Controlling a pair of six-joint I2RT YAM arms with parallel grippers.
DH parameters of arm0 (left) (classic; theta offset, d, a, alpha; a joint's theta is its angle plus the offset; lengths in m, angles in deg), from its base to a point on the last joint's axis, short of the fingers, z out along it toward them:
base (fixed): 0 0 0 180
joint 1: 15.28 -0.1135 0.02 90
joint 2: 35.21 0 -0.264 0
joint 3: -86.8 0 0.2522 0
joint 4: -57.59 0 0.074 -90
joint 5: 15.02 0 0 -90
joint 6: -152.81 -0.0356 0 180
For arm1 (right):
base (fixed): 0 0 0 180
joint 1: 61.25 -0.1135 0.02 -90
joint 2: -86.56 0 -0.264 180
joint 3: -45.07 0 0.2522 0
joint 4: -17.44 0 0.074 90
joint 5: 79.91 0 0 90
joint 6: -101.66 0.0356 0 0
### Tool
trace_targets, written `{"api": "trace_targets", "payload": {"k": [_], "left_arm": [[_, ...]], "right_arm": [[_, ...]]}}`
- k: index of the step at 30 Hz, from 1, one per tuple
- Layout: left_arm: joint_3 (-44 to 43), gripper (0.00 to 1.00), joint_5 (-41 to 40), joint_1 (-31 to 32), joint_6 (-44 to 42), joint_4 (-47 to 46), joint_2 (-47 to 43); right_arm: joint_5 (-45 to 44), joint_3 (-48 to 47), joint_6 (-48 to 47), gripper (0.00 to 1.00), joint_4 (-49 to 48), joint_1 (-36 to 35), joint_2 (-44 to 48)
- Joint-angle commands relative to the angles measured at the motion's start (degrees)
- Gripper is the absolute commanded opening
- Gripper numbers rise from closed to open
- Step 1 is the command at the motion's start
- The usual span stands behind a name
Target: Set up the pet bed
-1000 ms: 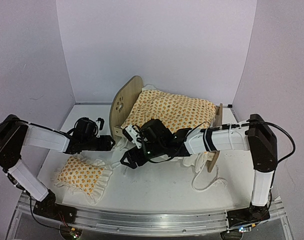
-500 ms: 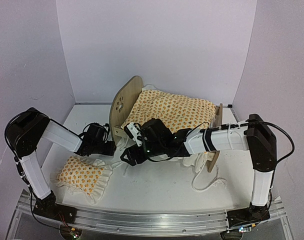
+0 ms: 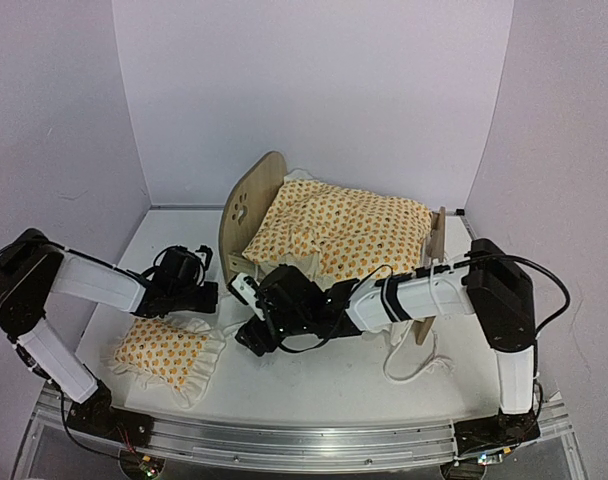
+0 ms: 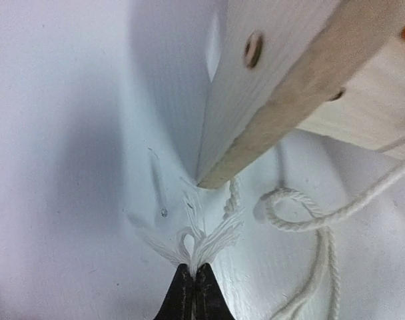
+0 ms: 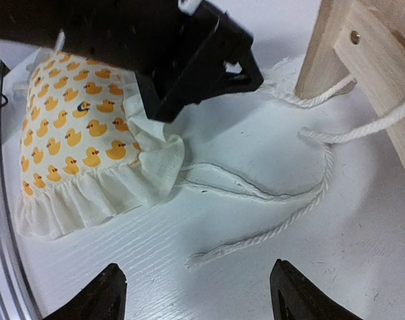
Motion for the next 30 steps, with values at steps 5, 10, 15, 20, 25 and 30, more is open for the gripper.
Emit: {"api": "trace_targets", "payload": {"k": [5, 10, 15, 20, 25, 30], "left_arm": [[2.0, 0.00, 4.7, 0.2, 3.8, 4.5, -13.2], [2.7, 0.00, 6.4, 0.1, 4.3, 6.6, -17.9], [3.5, 0.00, 9.9, 0.1, 5.0, 7.0, -20.0], [3.7, 0.00, 12.7, 0.1, 6.2, 6.6, -19.7], [4.9, 0.00, 13.0, 0.1, 7.7, 5.7, -21.7], [6.5, 0.00, 14.0, 0.2, 9.3, 5.0, -22.8]], "right_arm": [[-4.9, -9.0, -19.5, 0.71, -3.3, 0.0, -7.8], [-0.8, -12.0, -25.6, 0.70, -3.2, 1.1, -11.0], [17.2, -14.6, -36.0, 0.72, 5.5, 5.3, -11.0], [20.0, -14.7, -53.7, 0.82, 17.9, 8.5, -10.1], [20.1, -14.5, -67.4, 0.85, 19.7, 9.1, -11.4], [22.6, -22.8, -69.3, 0.84, 21.8, 10.5, -16.3]]}}
